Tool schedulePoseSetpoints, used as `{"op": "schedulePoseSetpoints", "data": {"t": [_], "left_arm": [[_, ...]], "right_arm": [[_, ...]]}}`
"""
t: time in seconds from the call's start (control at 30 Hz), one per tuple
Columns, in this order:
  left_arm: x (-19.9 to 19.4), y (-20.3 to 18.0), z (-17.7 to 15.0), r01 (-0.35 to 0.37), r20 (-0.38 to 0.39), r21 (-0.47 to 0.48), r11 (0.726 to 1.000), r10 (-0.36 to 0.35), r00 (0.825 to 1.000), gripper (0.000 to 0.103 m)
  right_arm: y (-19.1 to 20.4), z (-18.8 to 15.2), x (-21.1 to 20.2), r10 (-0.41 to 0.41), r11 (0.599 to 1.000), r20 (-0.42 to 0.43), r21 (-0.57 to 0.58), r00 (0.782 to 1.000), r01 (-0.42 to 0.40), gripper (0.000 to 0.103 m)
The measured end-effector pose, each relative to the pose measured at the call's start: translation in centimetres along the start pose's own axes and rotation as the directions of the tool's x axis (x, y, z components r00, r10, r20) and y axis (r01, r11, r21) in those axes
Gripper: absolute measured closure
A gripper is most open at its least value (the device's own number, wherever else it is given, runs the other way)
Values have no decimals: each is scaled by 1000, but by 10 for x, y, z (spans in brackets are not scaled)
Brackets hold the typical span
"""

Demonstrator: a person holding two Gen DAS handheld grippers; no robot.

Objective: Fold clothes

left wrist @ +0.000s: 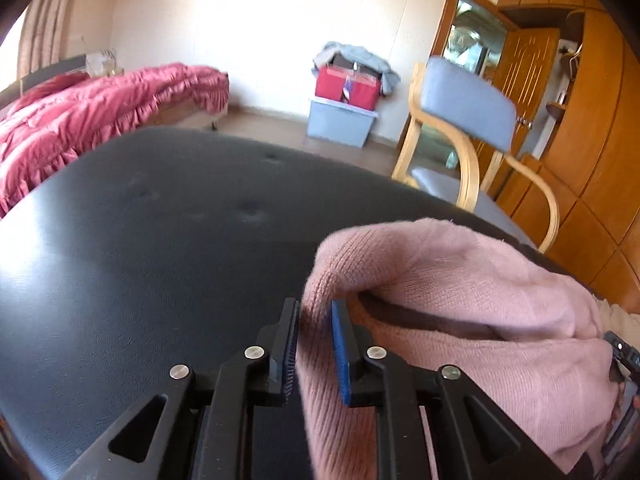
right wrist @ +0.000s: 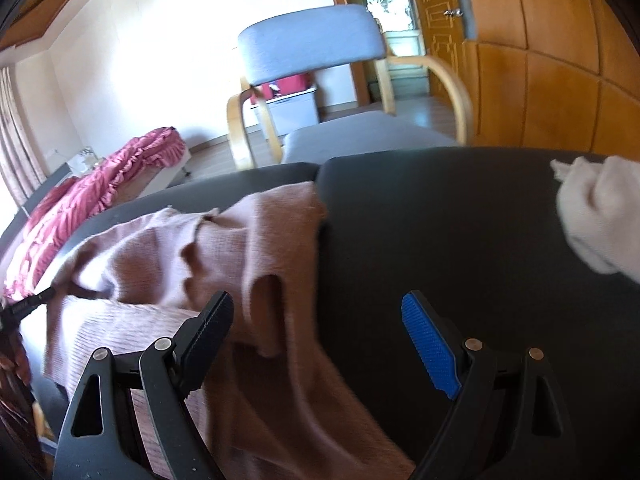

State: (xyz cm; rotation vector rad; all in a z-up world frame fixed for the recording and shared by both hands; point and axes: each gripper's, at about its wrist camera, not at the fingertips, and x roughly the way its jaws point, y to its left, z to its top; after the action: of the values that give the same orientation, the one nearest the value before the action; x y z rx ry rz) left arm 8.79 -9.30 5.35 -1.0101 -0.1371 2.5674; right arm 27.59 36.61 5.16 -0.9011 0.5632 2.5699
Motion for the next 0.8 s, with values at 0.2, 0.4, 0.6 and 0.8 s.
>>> {"op": "schedulePoseSetpoints", "data": {"t": [0.2,0.4,0.6,0.8], "left_arm": [[-41,-12,-3,120,48,72,990,-123,991,74],[-36,-107,-42,217,-72,433,875,-206,976,72],[-24,-157,-91,226,-146,641,734,-172,974,72],[-33,-160,-98,278,-168,657,701,-224,960,71]], "right_arm": [[7,2,14,50,997,-11,54,999,-50,14],[-10,-7,34,95,978,-48,190,994,-84,14],[-26,-13,35,167,947,-11,281,986,-157,14],[-31,-14,35,207,930,14,309,978,-201,10]]}}
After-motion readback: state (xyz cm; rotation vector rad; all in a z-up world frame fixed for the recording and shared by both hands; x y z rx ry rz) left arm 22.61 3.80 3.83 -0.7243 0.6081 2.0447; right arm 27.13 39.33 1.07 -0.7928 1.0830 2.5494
